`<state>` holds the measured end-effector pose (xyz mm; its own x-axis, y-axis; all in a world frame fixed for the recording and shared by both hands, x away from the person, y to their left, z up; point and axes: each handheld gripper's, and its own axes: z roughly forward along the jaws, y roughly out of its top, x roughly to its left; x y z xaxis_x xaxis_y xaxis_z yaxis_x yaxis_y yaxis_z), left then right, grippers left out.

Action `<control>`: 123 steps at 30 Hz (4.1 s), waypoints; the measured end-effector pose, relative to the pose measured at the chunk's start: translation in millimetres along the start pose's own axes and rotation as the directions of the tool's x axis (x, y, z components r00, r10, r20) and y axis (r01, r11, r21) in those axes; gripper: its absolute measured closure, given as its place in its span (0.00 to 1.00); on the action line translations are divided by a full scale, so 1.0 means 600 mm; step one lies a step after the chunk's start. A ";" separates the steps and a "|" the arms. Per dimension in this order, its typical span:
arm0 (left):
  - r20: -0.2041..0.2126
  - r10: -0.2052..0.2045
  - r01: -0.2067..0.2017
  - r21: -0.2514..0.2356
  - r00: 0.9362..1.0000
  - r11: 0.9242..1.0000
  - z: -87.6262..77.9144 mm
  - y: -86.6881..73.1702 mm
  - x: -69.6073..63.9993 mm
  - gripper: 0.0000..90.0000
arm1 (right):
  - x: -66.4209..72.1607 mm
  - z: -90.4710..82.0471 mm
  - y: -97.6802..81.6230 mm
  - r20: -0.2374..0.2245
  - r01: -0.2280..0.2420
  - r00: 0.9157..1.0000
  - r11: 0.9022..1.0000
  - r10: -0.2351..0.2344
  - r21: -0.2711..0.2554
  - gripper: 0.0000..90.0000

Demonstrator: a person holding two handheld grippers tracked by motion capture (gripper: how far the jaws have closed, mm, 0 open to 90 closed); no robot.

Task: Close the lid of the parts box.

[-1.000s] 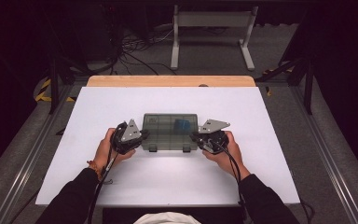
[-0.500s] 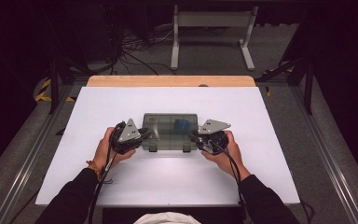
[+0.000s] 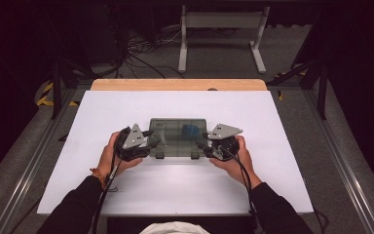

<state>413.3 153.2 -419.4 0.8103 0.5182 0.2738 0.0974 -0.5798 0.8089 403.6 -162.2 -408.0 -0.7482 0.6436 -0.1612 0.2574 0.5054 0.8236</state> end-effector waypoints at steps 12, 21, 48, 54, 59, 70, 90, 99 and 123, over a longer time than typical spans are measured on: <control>-0.033 -0.036 0.035 -0.020 0.999 0.999 0.000 0.001 -0.002 0.28 | 0.001 0.000 0.002 0.024 -0.012 1.000 1.000 0.012 -0.024 0.36; -0.034 -0.066 0.065 -0.043 0.997 0.997 0.000 0.001 -0.001 0.10 | 0.003 0.003 0.003 0.063 -0.013 0.998 1.000 0.015 -0.026 0.14; 0.014 -0.032 0.033 -0.116 0.999 0.993 -0.020 0.013 -0.013 0.06 | 0.007 -0.009 0.009 0.098 -0.006 0.995 0.998 0.012 -0.064 0.10; 0.011 -0.034 0.035 -0.131 0.999 0.991 -0.025 0.014 -0.014 0.05 | 0.008 -0.013 0.010 0.104 -0.007 0.994 0.997 0.015 -0.080 0.10; 0.016 -0.026 0.028 -0.135 1.000 0.990 -0.027 0.015 -0.015 0.05 | 0.009 -0.015 0.010 0.108 -0.011 0.994 0.996 0.021 -0.094 0.10; 0.022 -0.024 0.028 -0.155 0.999 0.988 -0.032 0.017 -0.018 0.06 | 0.012 -0.016 0.012 0.108 0.007 0.994 0.996 0.002 -0.088 0.09; 0.024 -0.014 0.018 -0.186 1.000 0.982 -0.068 0.017 -0.022 0.06 | 0.024 -0.034 0.015 0.132 0.077 0.989 0.994 -0.067 -0.078 0.08; 0.025 -0.006 0.011 -0.203 1.000 0.979 -0.089 0.014 -0.030 0.06 | 0.025 -0.049 0.007 0.134 0.088 0.988 0.993 -0.078 -0.074 0.08; 0.010 -0.006 0.008 -0.217 1.000 0.976 -0.143 -0.013 -0.041 0.05 | 0.033 -0.086 -0.015 0.135 0.084 0.988 0.993 -0.072 -0.082 0.08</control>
<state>342.8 199.0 -388.0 0.8154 0.5154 0.2637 -0.0236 -0.4254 0.9047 354.7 -183.4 -390.5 -0.6750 0.6774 -0.2923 0.1427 0.5086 0.8491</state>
